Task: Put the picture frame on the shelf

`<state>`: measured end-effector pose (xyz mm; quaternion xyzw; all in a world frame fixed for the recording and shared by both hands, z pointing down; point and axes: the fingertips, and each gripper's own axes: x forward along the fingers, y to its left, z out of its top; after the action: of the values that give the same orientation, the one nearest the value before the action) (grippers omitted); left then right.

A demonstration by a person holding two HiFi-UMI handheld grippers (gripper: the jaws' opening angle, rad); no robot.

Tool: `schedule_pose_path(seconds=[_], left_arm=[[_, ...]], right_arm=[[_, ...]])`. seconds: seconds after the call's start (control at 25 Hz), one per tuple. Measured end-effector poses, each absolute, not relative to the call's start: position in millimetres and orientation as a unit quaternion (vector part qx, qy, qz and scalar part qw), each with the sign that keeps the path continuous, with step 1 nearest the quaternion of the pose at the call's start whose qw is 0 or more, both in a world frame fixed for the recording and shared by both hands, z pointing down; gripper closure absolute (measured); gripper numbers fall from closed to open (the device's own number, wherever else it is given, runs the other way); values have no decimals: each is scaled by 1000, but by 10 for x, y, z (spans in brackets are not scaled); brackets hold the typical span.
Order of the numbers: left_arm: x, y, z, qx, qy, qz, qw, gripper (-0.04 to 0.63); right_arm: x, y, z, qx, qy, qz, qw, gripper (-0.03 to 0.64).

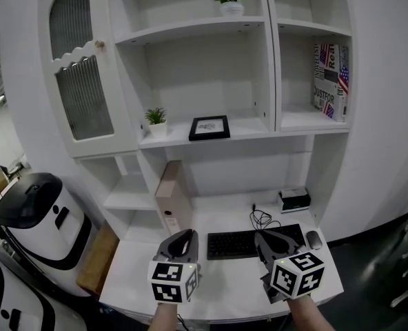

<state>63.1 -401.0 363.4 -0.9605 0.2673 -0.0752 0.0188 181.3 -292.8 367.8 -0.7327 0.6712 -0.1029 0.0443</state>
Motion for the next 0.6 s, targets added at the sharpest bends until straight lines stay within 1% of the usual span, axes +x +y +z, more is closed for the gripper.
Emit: schedule_pose_path(seconds=[0.32, 0.6], left_arm=[[602, -3925, 3749, -959, 275, -67, -11, 568], [581, -3843, 3928, -956, 281, -74, -35, 568]], right_arm=[[1799, -2861, 3806, -730, 674, -106, 47, 617], [1778, -2852, 3864, -723, 681, -107, 35, 617]])
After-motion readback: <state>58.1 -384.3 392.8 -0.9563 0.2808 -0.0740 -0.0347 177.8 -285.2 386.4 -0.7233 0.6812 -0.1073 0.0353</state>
